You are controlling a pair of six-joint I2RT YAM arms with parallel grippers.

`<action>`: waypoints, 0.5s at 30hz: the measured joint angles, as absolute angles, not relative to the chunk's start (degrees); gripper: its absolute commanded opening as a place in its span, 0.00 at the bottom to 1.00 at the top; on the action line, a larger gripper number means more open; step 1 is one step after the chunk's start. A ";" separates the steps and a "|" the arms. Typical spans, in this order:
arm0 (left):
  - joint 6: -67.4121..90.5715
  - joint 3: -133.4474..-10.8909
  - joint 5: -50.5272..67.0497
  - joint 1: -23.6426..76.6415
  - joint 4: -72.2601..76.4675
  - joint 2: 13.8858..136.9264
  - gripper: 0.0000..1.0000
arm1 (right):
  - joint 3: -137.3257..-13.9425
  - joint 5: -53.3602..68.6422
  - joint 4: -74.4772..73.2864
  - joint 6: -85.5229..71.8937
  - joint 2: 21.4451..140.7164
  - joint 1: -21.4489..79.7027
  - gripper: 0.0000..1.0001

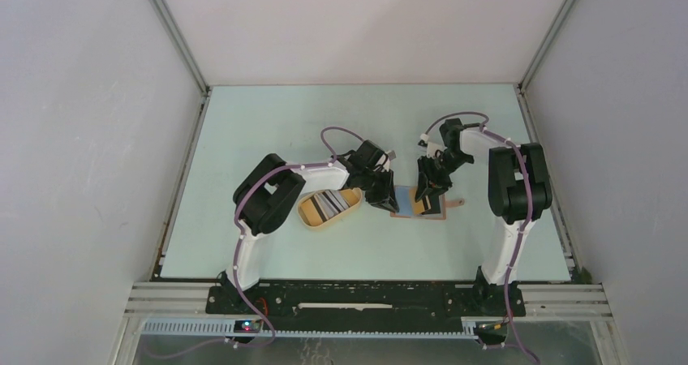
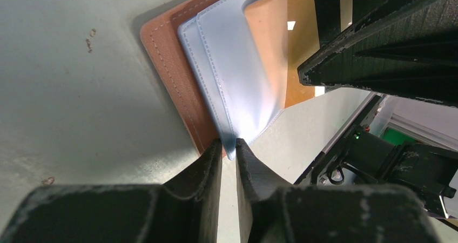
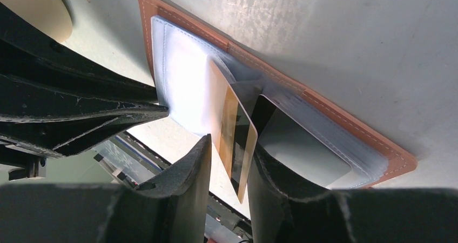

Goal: Put the credit cards into the card holder
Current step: Insert the credit card into the card holder.

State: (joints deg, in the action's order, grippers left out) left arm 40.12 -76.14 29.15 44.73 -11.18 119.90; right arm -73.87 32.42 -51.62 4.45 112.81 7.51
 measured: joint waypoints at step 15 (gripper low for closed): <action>40.16 -76.14 29.28 44.71 -11.05 119.90 0.20 | -72.77 33.34 -50.92 4.97 112.62 6.09 0.17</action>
State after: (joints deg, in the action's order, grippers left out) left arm 40.16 -76.14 29.28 44.71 -11.05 119.90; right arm -72.77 33.34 -50.92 4.97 112.62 6.09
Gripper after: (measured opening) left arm 0.207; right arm 0.240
